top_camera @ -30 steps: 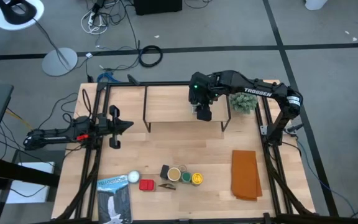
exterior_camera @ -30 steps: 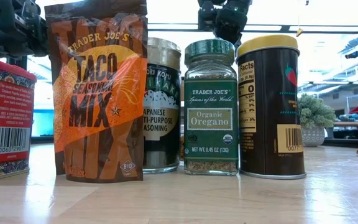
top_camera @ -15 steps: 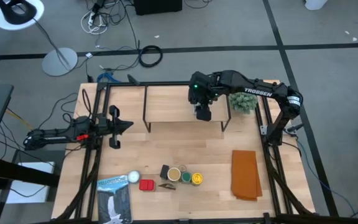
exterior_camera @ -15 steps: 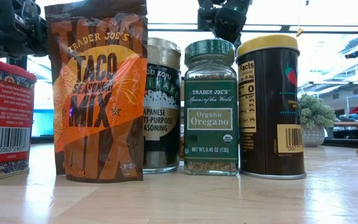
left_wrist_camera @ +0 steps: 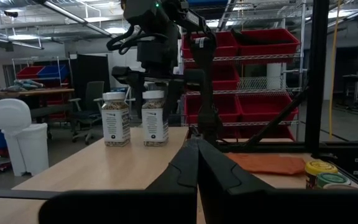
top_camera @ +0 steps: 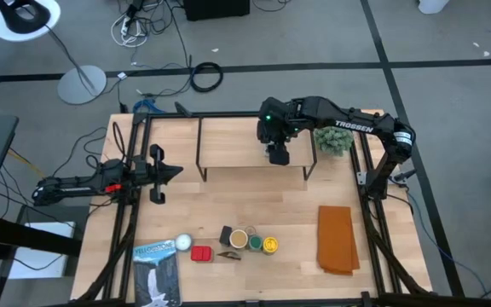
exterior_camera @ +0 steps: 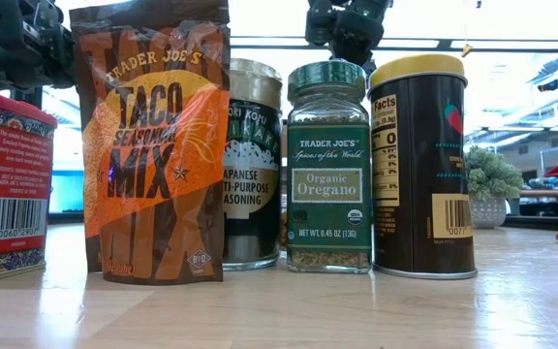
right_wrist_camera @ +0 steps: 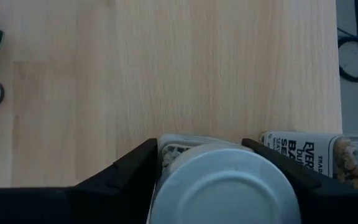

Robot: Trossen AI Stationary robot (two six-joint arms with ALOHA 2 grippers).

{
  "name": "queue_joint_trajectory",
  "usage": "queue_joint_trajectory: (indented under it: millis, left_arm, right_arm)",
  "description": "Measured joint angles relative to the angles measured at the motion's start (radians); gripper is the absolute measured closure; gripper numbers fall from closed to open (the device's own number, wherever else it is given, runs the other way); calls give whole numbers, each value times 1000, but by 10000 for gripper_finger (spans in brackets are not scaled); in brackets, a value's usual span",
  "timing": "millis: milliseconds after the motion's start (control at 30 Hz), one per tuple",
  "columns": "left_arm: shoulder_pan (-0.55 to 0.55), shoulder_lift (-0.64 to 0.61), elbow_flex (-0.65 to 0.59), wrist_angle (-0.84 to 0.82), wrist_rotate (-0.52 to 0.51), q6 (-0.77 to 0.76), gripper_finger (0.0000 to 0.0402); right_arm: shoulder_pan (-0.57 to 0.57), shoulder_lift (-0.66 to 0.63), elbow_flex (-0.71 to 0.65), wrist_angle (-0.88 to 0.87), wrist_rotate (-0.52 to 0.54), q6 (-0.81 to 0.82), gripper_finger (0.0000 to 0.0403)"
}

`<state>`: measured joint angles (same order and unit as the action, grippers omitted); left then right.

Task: Shelf spices
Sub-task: Put the white seasoning bottle on the shelf

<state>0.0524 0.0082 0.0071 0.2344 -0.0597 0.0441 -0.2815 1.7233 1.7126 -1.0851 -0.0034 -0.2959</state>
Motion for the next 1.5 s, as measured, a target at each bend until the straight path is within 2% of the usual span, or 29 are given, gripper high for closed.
queue_joint_trajectory:
  millis: [300,1500]
  left_arm:
    - [0,0,0,0,0,0,396]
    - [0,0,0,0,0,0,396]
  right_arm:
    - [7,0,0,30,-25,-65,186]
    - [4,0,0,13,-24,-66,167]
